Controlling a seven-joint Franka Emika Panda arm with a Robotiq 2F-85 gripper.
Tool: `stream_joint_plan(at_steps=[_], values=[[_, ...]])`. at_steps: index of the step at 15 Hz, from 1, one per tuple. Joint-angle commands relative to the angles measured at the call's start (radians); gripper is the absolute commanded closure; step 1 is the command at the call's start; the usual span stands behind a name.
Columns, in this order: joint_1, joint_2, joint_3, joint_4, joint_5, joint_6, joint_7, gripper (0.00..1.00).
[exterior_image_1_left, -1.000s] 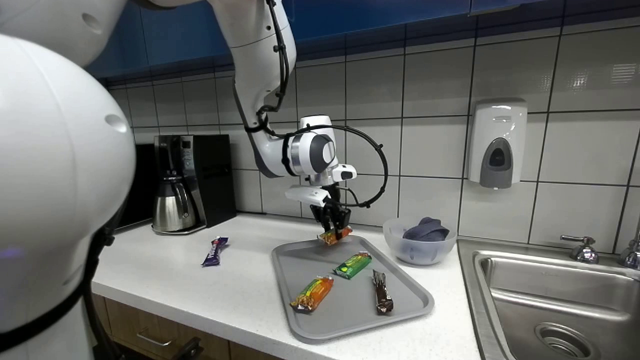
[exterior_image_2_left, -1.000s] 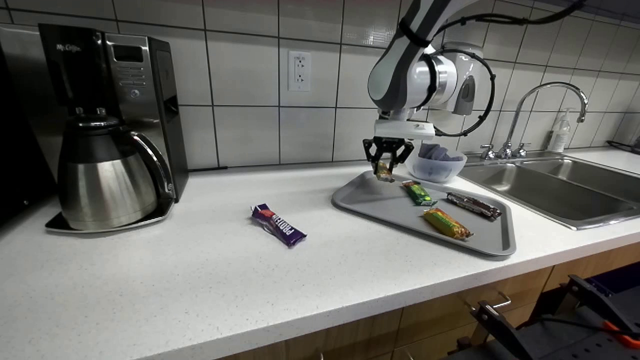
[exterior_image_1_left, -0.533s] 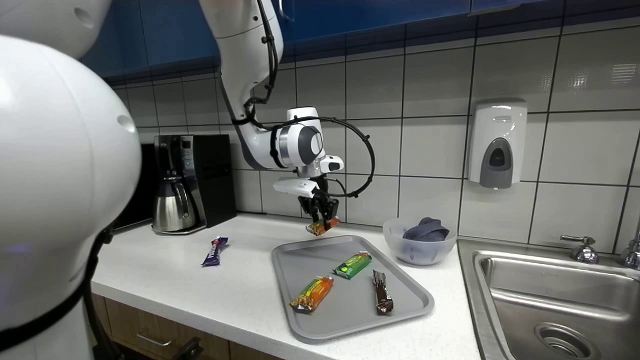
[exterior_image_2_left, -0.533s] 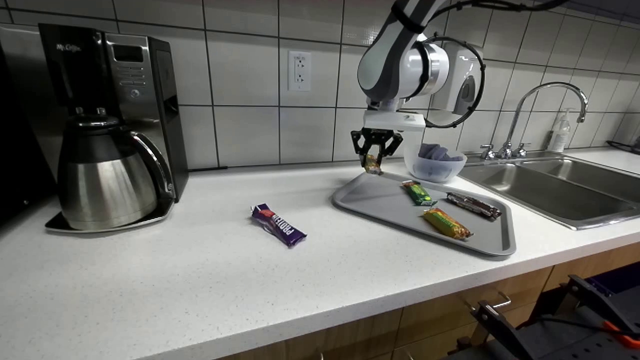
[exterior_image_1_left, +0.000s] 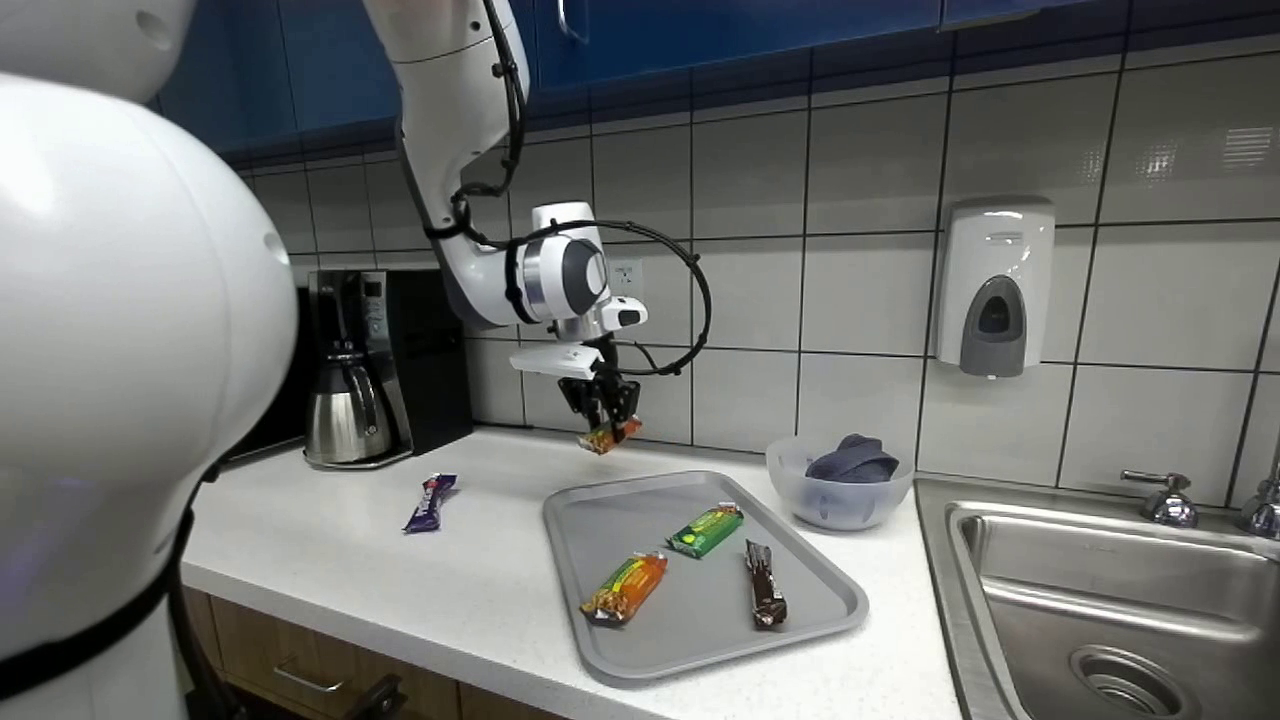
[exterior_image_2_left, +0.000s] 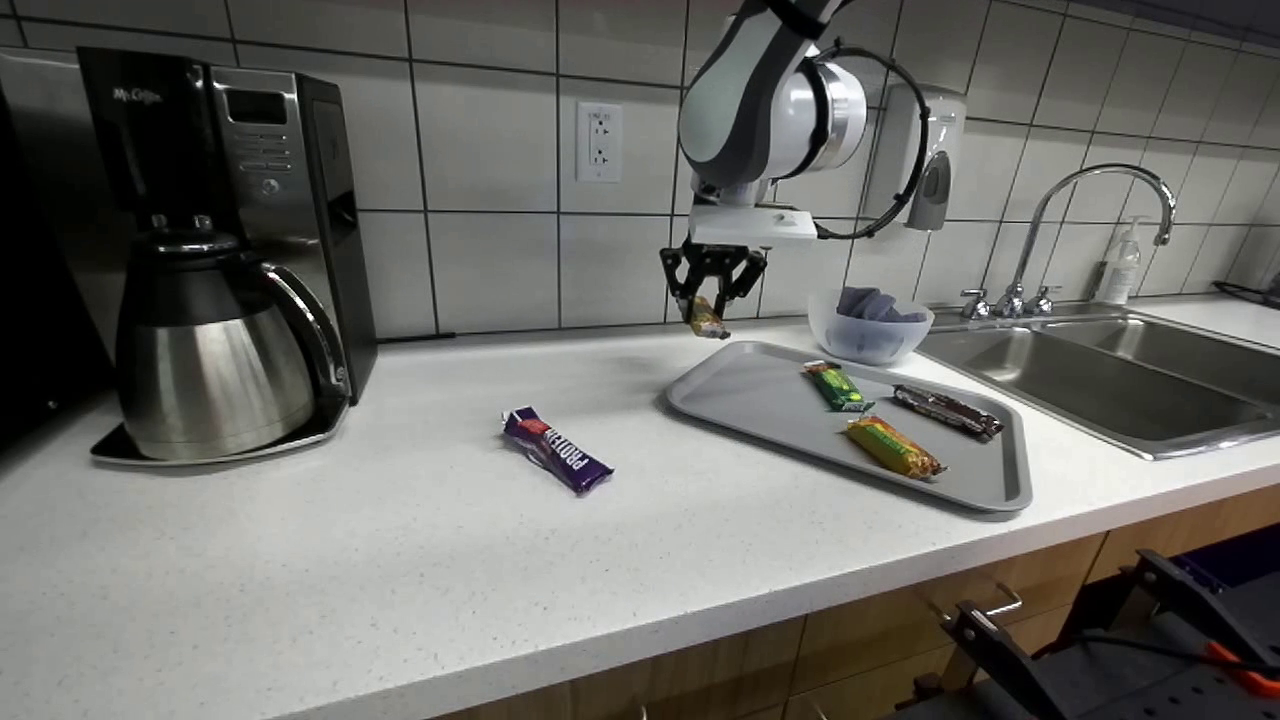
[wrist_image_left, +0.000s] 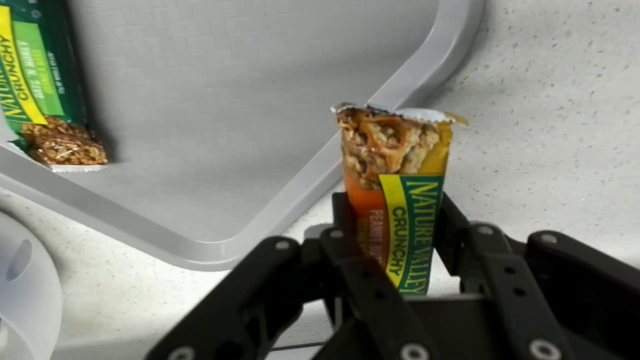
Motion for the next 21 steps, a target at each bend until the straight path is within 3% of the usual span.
stream_joint_plan(at_steps=[1,10,21], values=[[0.02,-0.033,0.016,-0.017,-0.034,-0.013,0.033,0.83],[0.066,-0.019,0.057,-0.006,-0.028,-0.018,0.052,0.83],[0.174,0.018,0.052,0.016,-0.059,-0.045,0.158,0.83]])
